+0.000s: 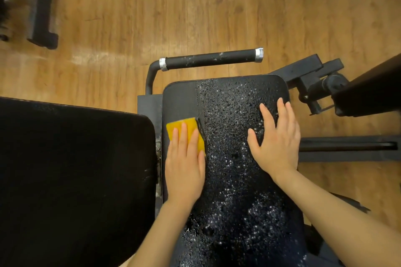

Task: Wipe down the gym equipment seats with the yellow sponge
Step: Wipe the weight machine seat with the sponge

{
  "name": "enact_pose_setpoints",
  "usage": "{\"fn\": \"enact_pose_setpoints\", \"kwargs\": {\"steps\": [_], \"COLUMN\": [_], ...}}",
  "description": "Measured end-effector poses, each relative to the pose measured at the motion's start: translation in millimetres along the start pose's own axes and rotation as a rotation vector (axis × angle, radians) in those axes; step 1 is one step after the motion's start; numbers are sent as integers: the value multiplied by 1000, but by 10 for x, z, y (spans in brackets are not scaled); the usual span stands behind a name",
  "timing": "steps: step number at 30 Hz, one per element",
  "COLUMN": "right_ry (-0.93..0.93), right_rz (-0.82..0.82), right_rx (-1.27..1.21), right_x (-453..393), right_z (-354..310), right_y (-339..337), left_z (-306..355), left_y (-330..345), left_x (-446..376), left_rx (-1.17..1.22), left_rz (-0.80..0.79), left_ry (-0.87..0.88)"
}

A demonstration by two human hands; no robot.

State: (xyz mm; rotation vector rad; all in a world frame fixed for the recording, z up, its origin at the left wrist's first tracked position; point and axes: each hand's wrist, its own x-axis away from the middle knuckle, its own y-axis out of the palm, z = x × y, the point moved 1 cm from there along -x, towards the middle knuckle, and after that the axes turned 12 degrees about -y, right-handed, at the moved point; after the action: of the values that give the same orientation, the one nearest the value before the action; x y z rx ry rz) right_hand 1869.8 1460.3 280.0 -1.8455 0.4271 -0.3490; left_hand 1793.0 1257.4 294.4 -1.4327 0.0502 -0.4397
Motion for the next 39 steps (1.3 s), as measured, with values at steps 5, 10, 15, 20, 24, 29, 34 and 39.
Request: {"fn": "enact_pose_setpoints", "kwargs": {"steps": [5,10,15,20,24,29,34,39], "right_ry": [-3,-5,-5,-6,-2,-7,-2,-1], "right_rz": [1,7,13,11,6,3,-1,-13], "right_rx": [4,8,-1,-7,-2,1,-4,3], "right_x": [-5,-1,6,1,-3,5,2,-1], "right_z": [-4,1,1,5,6,11,12,7], "right_y": [-2,9,4,5,11,1,9,12], "left_z": [162,394,249,161,459,720,236,489], "left_y": [-61,-137,-75,-61,-96,-42,-138,-103], "left_x": [-495,-1151,-692,-582,-1051,-1115,-1254,-1185], "left_rx": [63,76,93,190,107,-9,12,100], "left_rz": [46,95,68,35,121,128,202,183], "left_ry": [-21,-21,58,-119,-148,85,-137,-120]}}
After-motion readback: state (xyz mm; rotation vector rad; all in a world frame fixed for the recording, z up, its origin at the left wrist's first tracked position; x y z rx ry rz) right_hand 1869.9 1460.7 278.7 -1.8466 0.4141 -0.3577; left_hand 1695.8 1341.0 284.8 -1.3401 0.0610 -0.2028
